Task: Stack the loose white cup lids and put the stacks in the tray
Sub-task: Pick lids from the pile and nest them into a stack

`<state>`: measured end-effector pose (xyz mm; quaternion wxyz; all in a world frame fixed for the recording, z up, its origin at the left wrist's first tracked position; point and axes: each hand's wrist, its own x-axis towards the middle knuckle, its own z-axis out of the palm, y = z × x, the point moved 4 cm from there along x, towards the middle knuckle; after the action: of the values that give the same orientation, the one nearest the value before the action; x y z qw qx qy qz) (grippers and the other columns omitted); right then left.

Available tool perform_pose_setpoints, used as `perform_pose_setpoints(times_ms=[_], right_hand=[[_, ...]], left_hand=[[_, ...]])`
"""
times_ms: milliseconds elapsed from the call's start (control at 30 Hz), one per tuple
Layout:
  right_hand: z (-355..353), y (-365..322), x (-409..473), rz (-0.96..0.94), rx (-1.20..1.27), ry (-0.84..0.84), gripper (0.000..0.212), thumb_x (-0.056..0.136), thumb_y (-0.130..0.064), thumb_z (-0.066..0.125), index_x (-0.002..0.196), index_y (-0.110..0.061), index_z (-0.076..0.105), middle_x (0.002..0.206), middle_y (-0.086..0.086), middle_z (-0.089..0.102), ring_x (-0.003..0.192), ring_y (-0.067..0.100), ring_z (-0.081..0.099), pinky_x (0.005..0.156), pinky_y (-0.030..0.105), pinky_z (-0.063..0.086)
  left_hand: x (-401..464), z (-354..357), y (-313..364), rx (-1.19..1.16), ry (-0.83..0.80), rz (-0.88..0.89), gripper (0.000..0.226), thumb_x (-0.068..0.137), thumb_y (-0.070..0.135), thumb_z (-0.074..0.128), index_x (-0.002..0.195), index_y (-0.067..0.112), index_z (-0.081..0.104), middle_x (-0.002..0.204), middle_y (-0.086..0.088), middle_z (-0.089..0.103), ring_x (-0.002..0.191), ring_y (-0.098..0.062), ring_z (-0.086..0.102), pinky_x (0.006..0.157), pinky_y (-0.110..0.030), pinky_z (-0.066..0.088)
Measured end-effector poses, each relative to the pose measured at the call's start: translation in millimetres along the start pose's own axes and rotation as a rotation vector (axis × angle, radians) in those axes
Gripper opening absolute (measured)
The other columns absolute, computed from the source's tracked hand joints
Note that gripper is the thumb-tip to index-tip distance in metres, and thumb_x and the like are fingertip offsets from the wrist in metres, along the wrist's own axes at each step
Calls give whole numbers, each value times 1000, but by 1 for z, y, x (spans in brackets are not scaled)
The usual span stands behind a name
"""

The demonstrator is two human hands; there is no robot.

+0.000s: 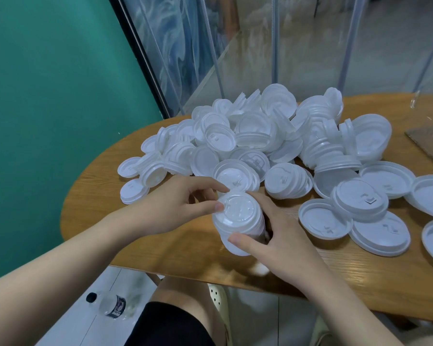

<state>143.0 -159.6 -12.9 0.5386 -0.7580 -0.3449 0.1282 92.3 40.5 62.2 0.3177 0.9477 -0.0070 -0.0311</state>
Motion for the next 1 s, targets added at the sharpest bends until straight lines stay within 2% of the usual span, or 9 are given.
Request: perform_pose_setpoints(times_ms=[133, 233, 333, 433, 600, 667, 767, 867, 1000], right_hand=[[1, 2, 1, 16, 16, 9, 64, 77, -53, 82, 131, -57, 48, 126, -31, 61, 119, -4, 58, 100, 36, 52], [1, 2, 1, 24, 18, 3, 65, 78, -53, 83, 132, -55, 48, 127, -30, 61, 120, -4, 57, 101, 36, 52], [0, 2, 2, 25, 20, 12, 62, 77, -52, 83, 129, -54, 50, 126, -31, 62, 119, -6, 57, 100, 33, 51], [0, 2, 3, 23, 16, 17, 59, 77, -54, 82, 126, -55, 51, 124, -32, 62, 117, -8, 57, 97, 26, 49], [0, 4, 4, 30, 28, 6, 61, 76, -56, 82, 128, -57, 49, 125, -34, 61, 118, -10, 56, 98, 25, 48], [0, 4, 3, 37, 33, 1, 62, 76, -56, 82, 129, -58, 48, 126, -34, 61, 119, -9, 56, 100, 28, 48], [0, 4, 3, 38, 32, 0, 64, 77, -55, 82, 130, -58, 48, 126, -34, 60, 120, -9, 55, 101, 28, 48], [0, 3, 4, 38, 31, -2, 64, 76, -56, 82, 130, -58, 48, 126, -34, 60, 120, -9, 55, 99, 26, 47], [-1, 2, 3, 32, 23, -4, 63, 77, -57, 81, 130, -58, 48, 125, -35, 60, 118, -11, 55, 95, 22, 46]], left_hand=[[6, -6, -4, 263, 130, 175, 28, 103, 30, 60, 130, 27, 67, 110, 15, 67, 102, -8, 64, 86, -24, 50], [22, -6, -14, 657, 215, 347, 35, 98, 22, 67, 133, 21, 67, 133, -4, 63, 121, -24, 58, 98, -40, 49], [36, -1, -19, 784, 208, 415, 27, 93, 22, 76, 120, 23, 74, 139, -8, 61, 128, -31, 51, 101, -49, 47], [43, 3, -14, 807, 219, 478, 8, 91, 21, 78, 98, 24, 76, 133, -6, 64, 125, -28, 50, 100, -44, 41], [45, -13, -11, 692, 261, 380, 13, 84, 21, 84, 85, 19, 71, 114, 0, 67, 108, -23, 56, 90, -42, 44], [41, -20, -8, 551, 254, 313, 16, 86, 24, 83, 86, 18, 68, 102, 4, 68, 97, -20, 59, 86, -41, 47], [28, -32, -1, 319, 282, 182, 13, 91, 20, 75, 89, 18, 63, 90, 8, 66, 88, -13, 61, 81, -30, 48], [10, -39, 15, 186, 355, 153, 12, 93, 9, 73, 89, 12, 62, 85, 5, 66, 83, -12, 61, 75, -15, 44], [-10, -41, 30, 51, 386, 177, 15, 91, 5, 76, 98, 10, 63, 88, 2, 70, 86, -17, 67, 78, -15, 48]])
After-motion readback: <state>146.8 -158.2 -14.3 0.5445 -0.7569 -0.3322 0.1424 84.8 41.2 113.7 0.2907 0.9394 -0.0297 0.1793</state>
